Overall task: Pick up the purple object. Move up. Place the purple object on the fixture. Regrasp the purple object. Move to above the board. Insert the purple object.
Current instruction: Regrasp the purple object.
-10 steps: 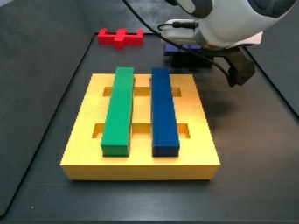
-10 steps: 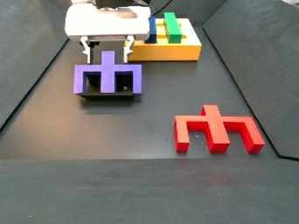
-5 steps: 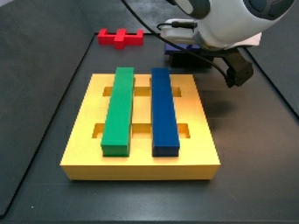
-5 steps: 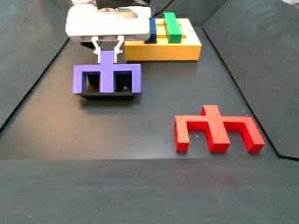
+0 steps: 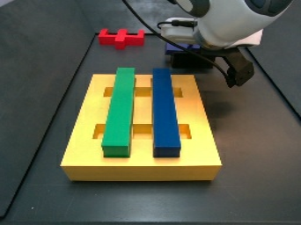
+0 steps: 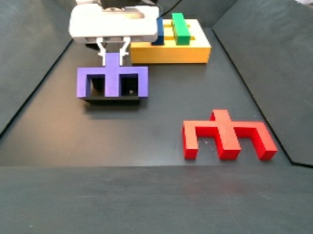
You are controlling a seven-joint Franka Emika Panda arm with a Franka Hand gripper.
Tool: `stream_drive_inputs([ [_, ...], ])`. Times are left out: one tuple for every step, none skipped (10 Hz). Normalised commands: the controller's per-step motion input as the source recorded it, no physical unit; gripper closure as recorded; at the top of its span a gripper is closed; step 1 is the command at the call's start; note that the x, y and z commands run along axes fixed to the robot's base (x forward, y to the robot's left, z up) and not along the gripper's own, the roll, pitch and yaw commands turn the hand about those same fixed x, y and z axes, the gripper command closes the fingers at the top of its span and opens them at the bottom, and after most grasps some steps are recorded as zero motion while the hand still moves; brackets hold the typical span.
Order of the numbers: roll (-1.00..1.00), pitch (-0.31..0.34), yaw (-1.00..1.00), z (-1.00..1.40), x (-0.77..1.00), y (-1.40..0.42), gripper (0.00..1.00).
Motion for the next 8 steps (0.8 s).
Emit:
stream_drive_inputs([
  [0.0,0.0,0.0,0.0,0.0,0.0,1.0],
  [0.0,0.0,0.0,0.0,0.0,0.0,1.0],
  [0.0,0.0,0.0,0.0,0.0,0.0,1.0],
  [0.0,0.0,0.0,0.0,0.0,0.0,1.0],
  [0.0,0.0,0.0,0.0,0.0,0.0,1.0],
  [0.0,0.0,0.0,0.0,0.0,0.0,1.0],
  [0.0,0.0,0.0,0.0,0.0,0.0,1.0],
  [0.0,0.0,0.0,0.0,0.0,0.0,1.0],
])
